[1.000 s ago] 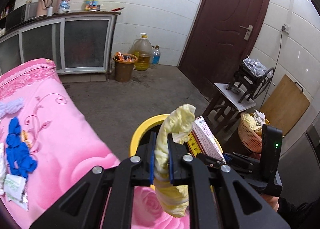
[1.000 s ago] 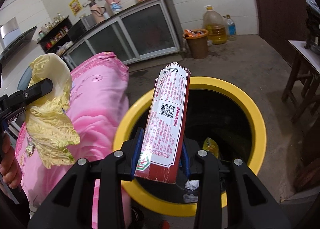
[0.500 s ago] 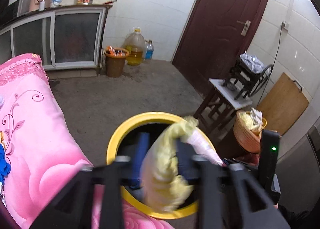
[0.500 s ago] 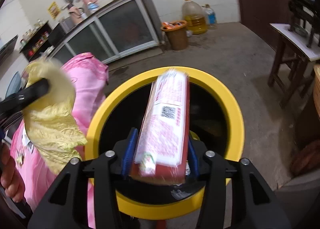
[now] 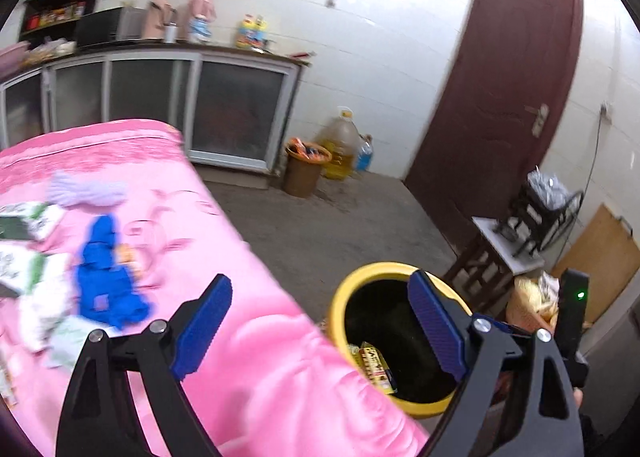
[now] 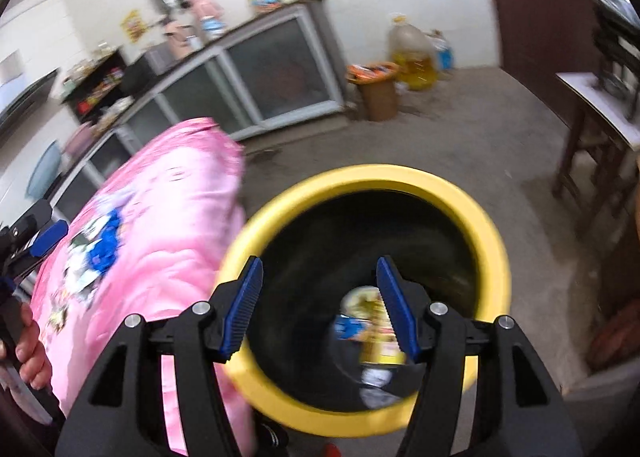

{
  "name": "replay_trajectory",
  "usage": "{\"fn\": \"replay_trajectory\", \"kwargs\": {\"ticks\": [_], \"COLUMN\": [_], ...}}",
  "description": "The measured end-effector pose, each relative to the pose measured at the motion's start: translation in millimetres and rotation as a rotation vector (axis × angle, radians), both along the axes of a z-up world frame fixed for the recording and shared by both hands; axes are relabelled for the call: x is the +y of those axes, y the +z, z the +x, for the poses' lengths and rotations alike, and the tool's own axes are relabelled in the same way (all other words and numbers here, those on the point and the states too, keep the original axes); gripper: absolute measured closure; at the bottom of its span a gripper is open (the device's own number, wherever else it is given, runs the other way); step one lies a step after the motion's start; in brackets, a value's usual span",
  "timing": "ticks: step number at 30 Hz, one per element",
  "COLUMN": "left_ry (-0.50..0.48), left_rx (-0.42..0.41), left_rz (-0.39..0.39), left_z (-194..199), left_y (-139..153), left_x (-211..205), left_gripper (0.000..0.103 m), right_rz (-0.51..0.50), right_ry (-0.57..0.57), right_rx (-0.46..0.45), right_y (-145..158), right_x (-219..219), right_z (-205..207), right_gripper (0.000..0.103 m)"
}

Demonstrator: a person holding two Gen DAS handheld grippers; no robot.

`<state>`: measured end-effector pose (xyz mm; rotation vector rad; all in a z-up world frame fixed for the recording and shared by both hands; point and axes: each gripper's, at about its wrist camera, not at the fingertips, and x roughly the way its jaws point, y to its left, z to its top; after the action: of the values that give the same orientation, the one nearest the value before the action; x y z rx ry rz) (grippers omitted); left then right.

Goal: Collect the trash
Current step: 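Grasp the silver foil wrapper with the left gripper while the right grasps a white-green pouch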

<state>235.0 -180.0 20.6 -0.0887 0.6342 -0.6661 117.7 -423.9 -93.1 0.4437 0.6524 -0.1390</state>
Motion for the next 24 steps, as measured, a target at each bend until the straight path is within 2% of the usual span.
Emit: {"fn": "replay_trajectory", "kwargs": {"ticks": [6, 11, 14, 17, 24], "left_ry": [0.162, 0.334, 0.438, 0.492, 0.552], "left_rx": [-0.123, -0.172, -0.135, -0.081, 0.002], "left_rz": [0.06, 0.203, 0.274, 0.267, 0.277], "left_z": [-30, -46, -45, -40, -22], "left_y": [29, 26, 8, -5, -32], "left_x": [91, 164, 208, 238, 275], "left_gripper": [0.017, 0.017, 0.017, 0.017, 0.016], "right_rz": [-0.053, -0.093, -0.115, -0.155, -0.194], "right_ry": [0.205, 0.395, 0.483, 0.574, 0.673], "right_rx": [-0.078, -0.081, -0.074, -0.066, -0.021], "right_y": [24, 35, 36, 37, 29], "right_x": [82, 156, 194, 237, 288], "right_z": [34, 68, 82, 96, 120], "right_gripper": [0.046, 0.046, 0.046, 0.046, 0.046]}}
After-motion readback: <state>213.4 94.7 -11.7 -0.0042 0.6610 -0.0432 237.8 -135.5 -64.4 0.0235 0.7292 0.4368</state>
